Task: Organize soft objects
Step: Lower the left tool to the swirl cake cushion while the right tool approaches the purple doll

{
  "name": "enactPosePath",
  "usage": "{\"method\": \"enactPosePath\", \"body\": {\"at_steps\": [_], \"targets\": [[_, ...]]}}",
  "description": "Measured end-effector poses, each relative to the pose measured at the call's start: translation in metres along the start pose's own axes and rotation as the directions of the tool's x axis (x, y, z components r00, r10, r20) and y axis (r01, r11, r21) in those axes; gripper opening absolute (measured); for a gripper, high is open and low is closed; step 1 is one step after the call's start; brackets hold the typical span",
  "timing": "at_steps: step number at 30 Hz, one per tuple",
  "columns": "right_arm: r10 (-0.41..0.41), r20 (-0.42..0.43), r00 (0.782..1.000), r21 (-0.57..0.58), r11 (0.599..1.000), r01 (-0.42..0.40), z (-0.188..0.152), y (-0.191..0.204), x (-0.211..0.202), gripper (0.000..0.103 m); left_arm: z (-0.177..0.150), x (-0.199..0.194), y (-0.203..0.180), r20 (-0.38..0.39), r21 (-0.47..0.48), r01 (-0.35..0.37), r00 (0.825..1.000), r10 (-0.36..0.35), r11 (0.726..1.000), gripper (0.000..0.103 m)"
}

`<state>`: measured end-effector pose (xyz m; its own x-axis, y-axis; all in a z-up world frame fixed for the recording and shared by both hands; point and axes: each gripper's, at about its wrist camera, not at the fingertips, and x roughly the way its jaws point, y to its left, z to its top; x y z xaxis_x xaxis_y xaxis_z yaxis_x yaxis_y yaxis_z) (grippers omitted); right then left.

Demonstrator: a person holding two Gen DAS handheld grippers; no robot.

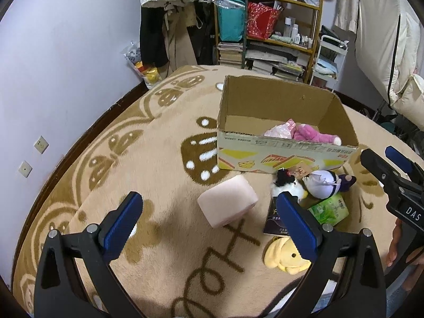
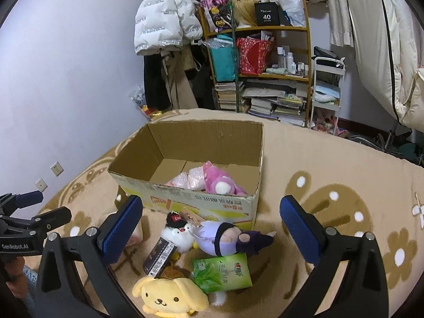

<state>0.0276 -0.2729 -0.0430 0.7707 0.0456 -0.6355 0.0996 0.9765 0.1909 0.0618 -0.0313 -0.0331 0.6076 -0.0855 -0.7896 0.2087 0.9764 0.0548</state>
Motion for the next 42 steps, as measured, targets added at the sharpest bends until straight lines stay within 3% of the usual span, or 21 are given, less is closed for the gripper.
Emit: {"method": "enactPosePath", "body": {"at_steps": [20,36,42], "targets": [[-0.028,-0.148,0.989,0.069,0.997,0.039,-0.017,-0.017,0.054,0.103,0.0,0.062,-0.007,-0.116,-0.013,0.006,0.993,-0.007,1.0,0.1],[-0.07,-0.275,0.959,0.089,0.991,0.098,-0.032,-0.031,0.098,0.103,0.003,0.109,-0.015,-0.159,0.014,-0.053,0.986,0.054,0.999,0.1],[-0.057,-0.309,0.949,0.116,0.988,0.097,-0.039,-0.036,0.109,0.103,0.001,0.123,-0.013,-0.2,0.004,-0.046,0.979,0.046,0.999,0.1]]}}
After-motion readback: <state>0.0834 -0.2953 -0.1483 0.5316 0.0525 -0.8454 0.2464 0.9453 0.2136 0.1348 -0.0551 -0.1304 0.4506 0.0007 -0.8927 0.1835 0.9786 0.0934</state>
